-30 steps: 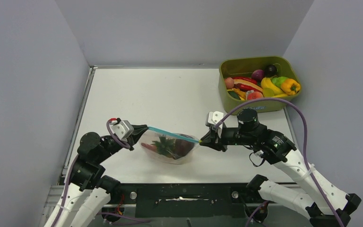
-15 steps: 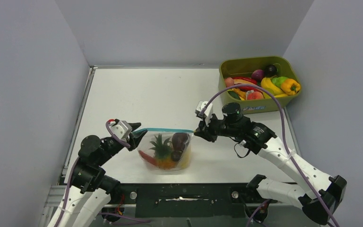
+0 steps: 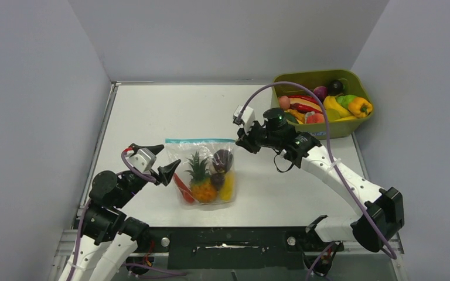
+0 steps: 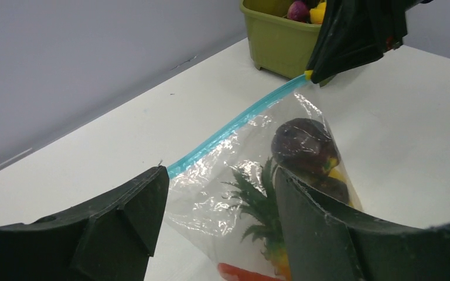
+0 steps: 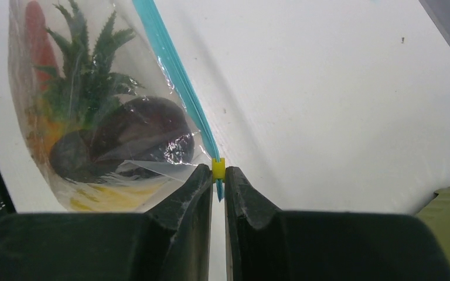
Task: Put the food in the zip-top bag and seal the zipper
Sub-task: Place the zipper food storage bag at the center of the board.
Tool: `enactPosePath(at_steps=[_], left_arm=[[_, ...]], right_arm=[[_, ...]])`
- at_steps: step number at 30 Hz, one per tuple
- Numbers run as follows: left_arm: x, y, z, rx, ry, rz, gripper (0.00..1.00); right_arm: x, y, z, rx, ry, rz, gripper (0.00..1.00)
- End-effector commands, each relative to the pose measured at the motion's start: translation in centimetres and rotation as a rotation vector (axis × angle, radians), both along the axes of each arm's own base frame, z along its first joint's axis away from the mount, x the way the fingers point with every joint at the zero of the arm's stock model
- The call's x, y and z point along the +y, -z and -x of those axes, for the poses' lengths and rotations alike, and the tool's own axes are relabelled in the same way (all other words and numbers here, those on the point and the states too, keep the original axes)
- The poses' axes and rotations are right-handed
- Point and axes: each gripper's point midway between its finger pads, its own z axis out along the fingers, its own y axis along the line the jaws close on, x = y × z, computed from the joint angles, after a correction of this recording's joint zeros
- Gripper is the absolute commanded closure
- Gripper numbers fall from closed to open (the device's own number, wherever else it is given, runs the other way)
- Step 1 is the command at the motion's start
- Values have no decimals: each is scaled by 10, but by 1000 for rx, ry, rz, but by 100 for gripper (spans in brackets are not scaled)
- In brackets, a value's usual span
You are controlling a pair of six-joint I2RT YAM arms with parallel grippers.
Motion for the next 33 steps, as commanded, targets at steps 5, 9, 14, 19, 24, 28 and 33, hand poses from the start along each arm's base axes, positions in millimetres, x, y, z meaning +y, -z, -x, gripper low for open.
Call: enactPosePath(at_steps=[5, 9, 14, 19, 24, 28, 33], left_arm=[[6, -16, 0, -21, -42, 90, 31], [10, -9, -6, 19, -91, 143, 30], [15, -2, -13, 78, -149, 230, 29], [24, 3, -21, 118, -228, 303, 29], [37, 9, -34, 171, -346, 388, 29], [38, 9, -40, 197, -372, 397, 28], [36, 7, -45, 197, -373, 376, 27]], right_arm=[[15, -32, -69, -132, 20, -68, 99], [17, -27, -92, -123, 33, -77, 99], [19, -22, -112, -121, 45, -81, 94], [18, -21, -120, -100, 82, -84, 77], [15, -21, -108, -59, 104, -123, 40], [1, -23, -99, -63, 186, -153, 23], [-16, -30, -79, -55, 259, -208, 6]])
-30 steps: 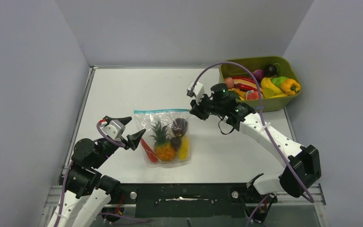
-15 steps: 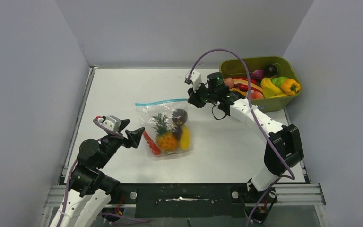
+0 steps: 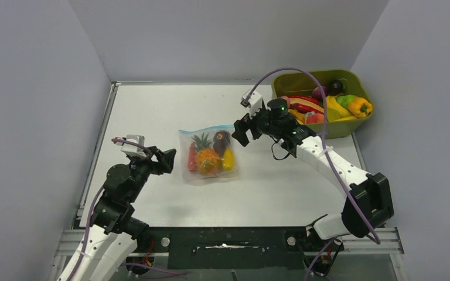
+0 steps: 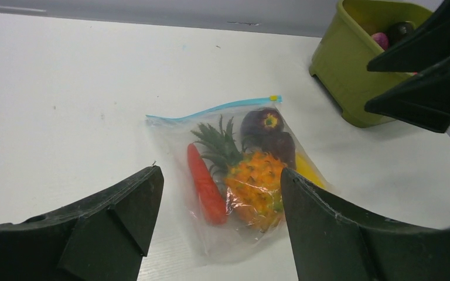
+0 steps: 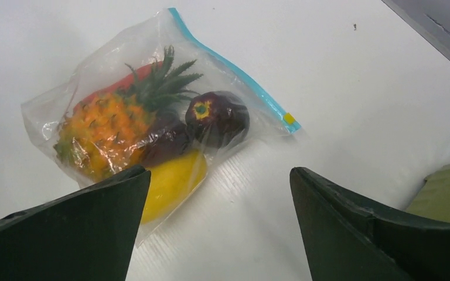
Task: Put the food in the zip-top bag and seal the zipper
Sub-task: Place the zipper food storage bag at the center of the board, then reset both arms
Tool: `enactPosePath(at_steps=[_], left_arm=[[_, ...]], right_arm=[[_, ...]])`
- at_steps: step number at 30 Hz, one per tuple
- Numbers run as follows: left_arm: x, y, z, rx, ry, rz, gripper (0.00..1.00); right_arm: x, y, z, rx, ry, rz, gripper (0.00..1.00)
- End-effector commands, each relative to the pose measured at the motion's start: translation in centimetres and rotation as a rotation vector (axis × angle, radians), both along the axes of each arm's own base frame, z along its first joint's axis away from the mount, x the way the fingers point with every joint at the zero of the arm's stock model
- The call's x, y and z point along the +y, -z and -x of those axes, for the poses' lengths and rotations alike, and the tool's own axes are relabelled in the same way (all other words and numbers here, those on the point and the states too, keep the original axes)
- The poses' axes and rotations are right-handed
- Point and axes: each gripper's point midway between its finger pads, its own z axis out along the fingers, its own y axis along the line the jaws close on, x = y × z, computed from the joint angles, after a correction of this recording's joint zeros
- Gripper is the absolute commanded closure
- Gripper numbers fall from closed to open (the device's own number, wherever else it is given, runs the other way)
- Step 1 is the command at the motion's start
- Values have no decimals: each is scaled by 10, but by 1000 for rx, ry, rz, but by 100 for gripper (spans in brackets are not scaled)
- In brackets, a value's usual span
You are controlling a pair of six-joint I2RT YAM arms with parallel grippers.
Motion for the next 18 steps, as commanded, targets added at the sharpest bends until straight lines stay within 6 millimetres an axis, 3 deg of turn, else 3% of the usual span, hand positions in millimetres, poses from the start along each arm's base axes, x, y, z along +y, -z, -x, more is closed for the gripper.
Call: enactPosePath(at_steps=[1, 5, 9, 12, 15, 18], left_arm=[[4, -36, -6, -91, -36, 42, 27], [9, -42, -9, -88, -63, 33, 27], [9, -59, -7, -122, -60, 58, 27], [10, -70, -6, -138, -62, 67, 27], [10, -66, -7, -117, -65, 60, 27], [10, -81, -3, -144, -56, 72, 27]], right_arm=[[-13, -47, 7, -93, 94, -127, 0], [-28, -62, 27, -91, 156, -187, 2], [-48, -73, 46, -103, 233, -227, 2], [-69, -83, 56, -117, 332, -261, 2], [-88, -93, 64, -96, 448, -320, 2], [-106, -98, 70, -67, 560, -353, 2]])
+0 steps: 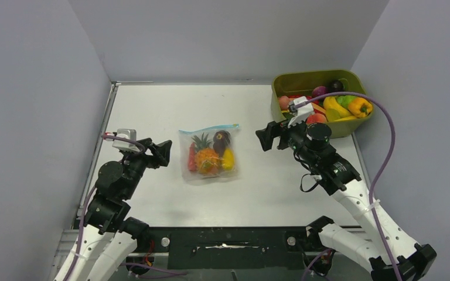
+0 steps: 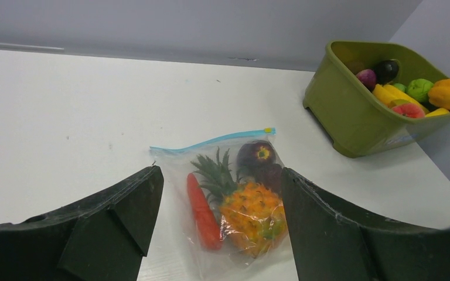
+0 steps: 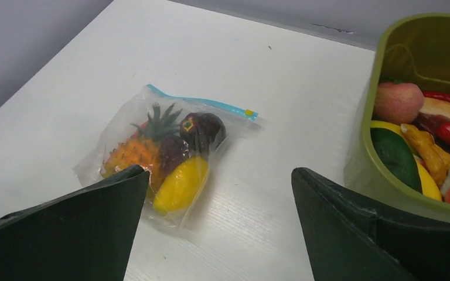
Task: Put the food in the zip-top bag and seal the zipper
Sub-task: Reset both arms
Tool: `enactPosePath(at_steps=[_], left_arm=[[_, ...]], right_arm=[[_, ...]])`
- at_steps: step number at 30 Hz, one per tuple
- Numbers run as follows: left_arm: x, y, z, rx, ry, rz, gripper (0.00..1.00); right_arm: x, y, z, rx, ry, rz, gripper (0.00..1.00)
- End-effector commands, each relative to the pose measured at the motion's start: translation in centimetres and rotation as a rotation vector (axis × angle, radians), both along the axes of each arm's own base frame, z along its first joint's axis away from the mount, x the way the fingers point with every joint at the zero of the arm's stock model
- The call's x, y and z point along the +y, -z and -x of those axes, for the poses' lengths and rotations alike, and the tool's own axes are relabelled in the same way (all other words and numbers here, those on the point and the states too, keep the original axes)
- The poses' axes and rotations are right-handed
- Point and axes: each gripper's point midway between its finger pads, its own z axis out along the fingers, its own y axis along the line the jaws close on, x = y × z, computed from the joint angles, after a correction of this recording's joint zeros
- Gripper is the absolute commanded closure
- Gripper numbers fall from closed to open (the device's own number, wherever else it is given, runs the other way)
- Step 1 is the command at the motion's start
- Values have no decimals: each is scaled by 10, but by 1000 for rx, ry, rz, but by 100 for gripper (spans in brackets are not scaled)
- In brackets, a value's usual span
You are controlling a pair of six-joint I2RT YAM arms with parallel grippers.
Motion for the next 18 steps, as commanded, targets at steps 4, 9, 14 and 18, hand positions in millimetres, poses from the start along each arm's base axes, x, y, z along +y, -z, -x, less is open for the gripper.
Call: enactPosePath(at_steps=[4, 9, 14, 18], left_arm=[[4, -51, 8, -126, -4, 75, 27], [3, -45, 6, -110, -2, 76, 27], [2, -40, 4, -95, -2, 77, 27], [-1, -26, 1, -63, 4, 62, 27]], right_arm=[[-36, -17, 9, 47, 228, -126, 2], [-40, -13, 14, 48, 244, -164, 2], [-49, -2, 12, 46, 282, -126, 2], [-46, 0, 13, 57, 273, -129, 2]])
